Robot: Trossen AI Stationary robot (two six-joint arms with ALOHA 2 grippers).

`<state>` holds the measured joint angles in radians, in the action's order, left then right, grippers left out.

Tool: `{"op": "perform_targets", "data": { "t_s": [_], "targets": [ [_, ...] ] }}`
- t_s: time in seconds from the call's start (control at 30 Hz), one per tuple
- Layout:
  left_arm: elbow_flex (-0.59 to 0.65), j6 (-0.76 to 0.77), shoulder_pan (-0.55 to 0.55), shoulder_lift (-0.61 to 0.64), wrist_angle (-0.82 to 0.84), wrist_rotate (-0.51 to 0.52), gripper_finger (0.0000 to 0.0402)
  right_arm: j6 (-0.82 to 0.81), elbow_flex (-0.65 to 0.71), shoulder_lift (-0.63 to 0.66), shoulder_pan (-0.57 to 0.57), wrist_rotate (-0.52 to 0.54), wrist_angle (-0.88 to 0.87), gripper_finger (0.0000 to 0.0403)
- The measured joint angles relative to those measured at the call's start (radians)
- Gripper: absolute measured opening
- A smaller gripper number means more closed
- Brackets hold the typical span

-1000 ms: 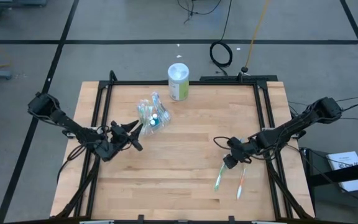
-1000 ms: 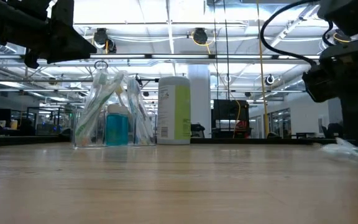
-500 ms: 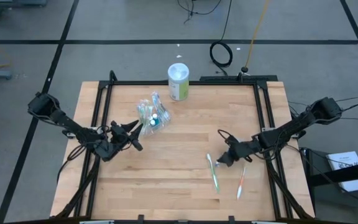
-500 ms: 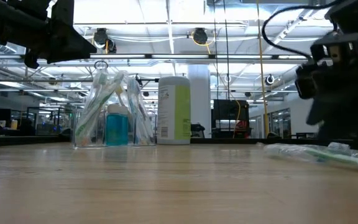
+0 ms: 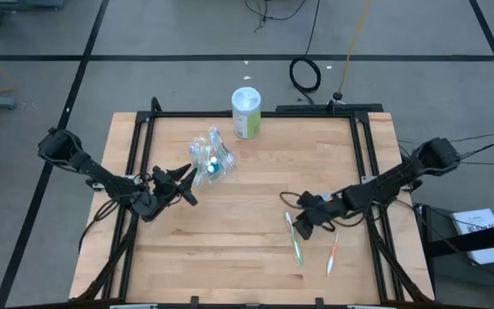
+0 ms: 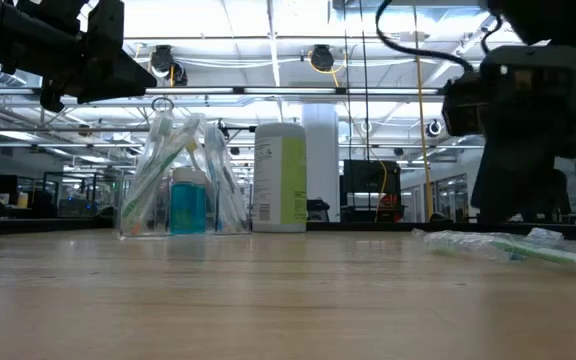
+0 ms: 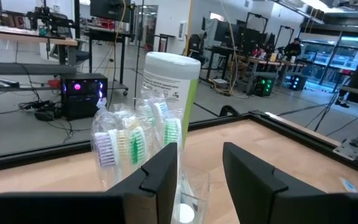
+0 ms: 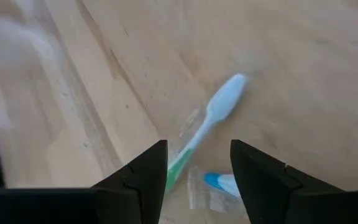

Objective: Pick & Place toothbrushing station
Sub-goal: Put the green toothbrush into the transparent organizer

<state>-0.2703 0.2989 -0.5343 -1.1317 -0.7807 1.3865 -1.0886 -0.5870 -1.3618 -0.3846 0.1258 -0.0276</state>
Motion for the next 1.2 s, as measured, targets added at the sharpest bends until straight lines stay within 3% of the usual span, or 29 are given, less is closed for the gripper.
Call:
{"op": "perform_targets", "data": {
  "t_s": [0.23,0.43,0.83,0.93,1.2],
  "targets": [
    [0.0,0.001,-0.001,0.0,0.0,-0.03,0.0131,-0.027,-0.054,-0.159,0.002,-0.014,0.011,0.0169],
    [0.0,0.0,-0.001,0.0,0.0,-0.044,0.0131,0.07,-0.052,-0.171,0.001,0.054,0.043,0.016],
    [0.0,0.0,-0.001,0.0,-0.002,-0.061,0.0131,0.231,-0.048,-0.174,0.015,0.117,0.375,0.0012],
    [0.0,-0.001,-0.001,0.0,-0.002,-0.061,0.0131,0.293,-0.048,-0.174,0.044,0.107,0.498,0.0007],
    [0.0,-0.016,-0.001,0.0,-0.002,-0.061,0.0131,0.392,-0.049,-0.165,0.109,-0.133,0.482,0.0007]
  ]
}}
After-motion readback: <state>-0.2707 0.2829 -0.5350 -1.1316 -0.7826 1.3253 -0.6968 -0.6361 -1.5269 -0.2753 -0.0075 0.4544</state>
